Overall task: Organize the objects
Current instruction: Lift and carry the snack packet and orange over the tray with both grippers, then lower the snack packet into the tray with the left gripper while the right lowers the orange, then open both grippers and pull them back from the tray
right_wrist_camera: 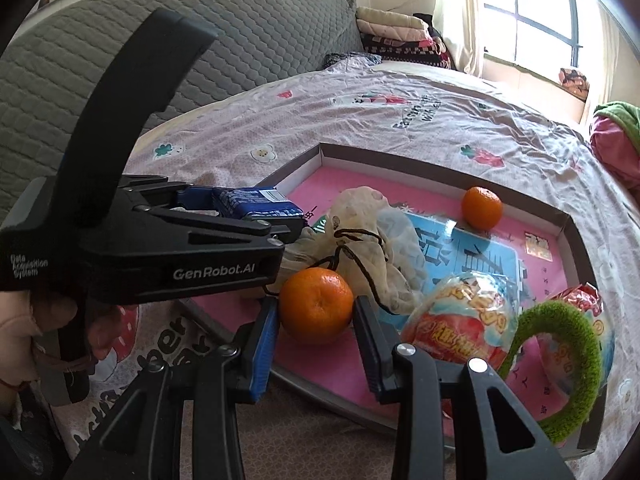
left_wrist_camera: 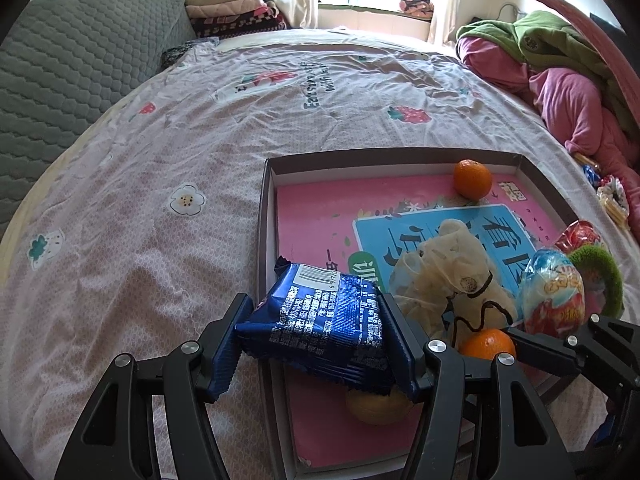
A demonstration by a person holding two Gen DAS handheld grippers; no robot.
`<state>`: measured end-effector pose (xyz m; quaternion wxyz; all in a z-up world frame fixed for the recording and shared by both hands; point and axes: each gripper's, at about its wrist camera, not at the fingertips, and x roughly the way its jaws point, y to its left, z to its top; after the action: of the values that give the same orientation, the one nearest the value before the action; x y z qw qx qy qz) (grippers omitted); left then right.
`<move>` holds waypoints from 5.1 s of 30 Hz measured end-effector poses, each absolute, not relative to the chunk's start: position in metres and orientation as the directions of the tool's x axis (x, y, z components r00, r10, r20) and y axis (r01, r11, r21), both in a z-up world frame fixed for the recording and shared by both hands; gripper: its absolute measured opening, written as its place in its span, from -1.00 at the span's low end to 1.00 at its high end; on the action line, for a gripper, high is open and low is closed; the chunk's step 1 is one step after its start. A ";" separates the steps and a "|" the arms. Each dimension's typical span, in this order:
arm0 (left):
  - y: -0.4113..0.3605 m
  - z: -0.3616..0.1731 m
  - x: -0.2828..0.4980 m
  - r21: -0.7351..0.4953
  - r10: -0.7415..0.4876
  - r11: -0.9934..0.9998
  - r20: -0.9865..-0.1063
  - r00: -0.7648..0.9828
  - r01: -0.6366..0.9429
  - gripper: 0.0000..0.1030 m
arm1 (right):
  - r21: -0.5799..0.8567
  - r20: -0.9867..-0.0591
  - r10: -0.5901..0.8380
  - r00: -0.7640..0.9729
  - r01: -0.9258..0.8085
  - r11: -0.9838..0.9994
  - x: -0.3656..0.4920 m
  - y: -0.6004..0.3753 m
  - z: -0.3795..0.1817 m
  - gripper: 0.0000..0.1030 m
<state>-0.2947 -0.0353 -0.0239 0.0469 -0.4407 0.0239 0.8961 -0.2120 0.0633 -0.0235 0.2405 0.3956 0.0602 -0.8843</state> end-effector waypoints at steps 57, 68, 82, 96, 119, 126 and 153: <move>-0.042 0.016 -0.262 0.013 0.060 -0.994 -0.749 -0.660 -0.105 0.29 | 0.087 -0.657 -0.371 -0.657 0.422 -0.902 -0.197 0.081 0.014 0.02; -0.037 0.030 -0.251 0.007 0.067 -0.994 -0.721 -0.689 -0.105 0.39 | 0.090 -0.617 -0.374 -0.692 0.410 -0.908 -0.191 0.089 0.028 0.10; -0.039 0.052 -0.238 0.049 0.010 -0.997 -0.666 -0.746 -0.057 0.40 | 0.117 -0.552 -0.368 -0.748 0.368 -0.923 -0.186 0.105 0.048 0.21; -0.039 0.069 -0.227 0.079 -0.019 -0.996 -0.617 -0.787 -0.038 0.40 | 0.110 -0.464 -0.364 -0.808 0.355 -0.928 -0.177 0.113 0.068 0.43; -0.045 0.092 -0.202 0.040 -0.012 -0.999 -0.539 -0.842 -0.011 0.51 | 0.123 -0.376 -0.344 -0.861 0.322 -0.939 -0.165 0.131 0.086 0.48; -0.043 0.097 -0.188 0.025 -0.001 -1.000 -0.499 -0.866 -0.013 0.52 | 0.122 -0.376 -0.334 -0.864 0.311 -0.942 -0.159 0.135 0.086 0.48; -0.025 0.085 -0.152 0.015 0.001 -1.000 -0.494 -0.869 -0.010 0.53 | 0.147 -0.353 -0.273 -0.895 0.235 -0.961 -0.123 0.175 0.085 0.48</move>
<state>-0.1520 -0.0253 0.0848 0.0030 -0.2555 0.0085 0.9668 -0.1232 0.1749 0.0854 0.1306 0.1885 -0.0505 -0.9720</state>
